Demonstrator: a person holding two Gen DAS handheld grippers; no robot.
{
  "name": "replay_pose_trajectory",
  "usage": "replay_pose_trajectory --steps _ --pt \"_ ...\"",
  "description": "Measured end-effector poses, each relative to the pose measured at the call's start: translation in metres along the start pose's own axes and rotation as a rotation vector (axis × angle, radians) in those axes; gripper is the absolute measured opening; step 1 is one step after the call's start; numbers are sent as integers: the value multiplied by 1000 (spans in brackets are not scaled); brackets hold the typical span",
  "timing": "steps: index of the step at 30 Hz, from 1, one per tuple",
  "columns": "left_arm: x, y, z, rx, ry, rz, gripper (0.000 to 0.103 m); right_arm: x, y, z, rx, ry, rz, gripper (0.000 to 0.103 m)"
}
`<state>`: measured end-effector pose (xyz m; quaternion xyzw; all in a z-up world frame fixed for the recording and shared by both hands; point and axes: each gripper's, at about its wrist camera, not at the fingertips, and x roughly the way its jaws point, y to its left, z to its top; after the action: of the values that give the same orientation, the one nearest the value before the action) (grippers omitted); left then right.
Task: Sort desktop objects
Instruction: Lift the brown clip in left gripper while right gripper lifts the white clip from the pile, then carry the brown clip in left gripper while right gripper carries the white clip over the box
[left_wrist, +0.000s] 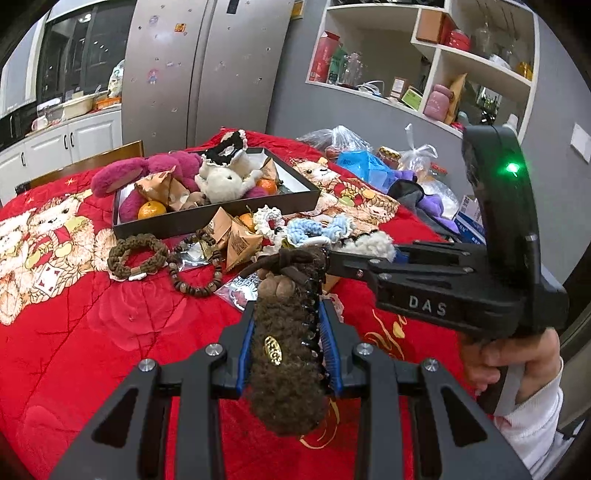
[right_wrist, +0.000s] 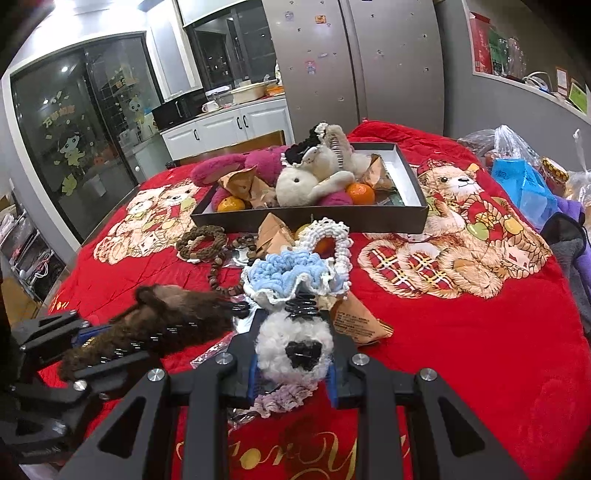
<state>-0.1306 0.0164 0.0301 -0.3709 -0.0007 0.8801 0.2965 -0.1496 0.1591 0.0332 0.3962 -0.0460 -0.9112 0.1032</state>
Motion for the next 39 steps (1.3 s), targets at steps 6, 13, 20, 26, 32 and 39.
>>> replay_pose_trajectory --steps 6,13,20,26,32,39 --pt "1 10 14 -39 -35 32 33 -7 10 0 -38 -13 11 27" --pt "-10 10 24 -22 -75 68 33 -18 22 3 -87 -41 4 27" --pt "-20 9 28 -19 -97 82 33 -32 23 7 -94 -71 8 27" --pt "-23 8 29 -30 -97 92 33 -36 26 9 -101 -75 8 27" --pt "-27 8 34 -33 -105 109 33 -41 28 15 -92 -88 2 27" --pt "-28 11 49 -46 -127 149 33 -45 32 38 -64 -127 -37 27"
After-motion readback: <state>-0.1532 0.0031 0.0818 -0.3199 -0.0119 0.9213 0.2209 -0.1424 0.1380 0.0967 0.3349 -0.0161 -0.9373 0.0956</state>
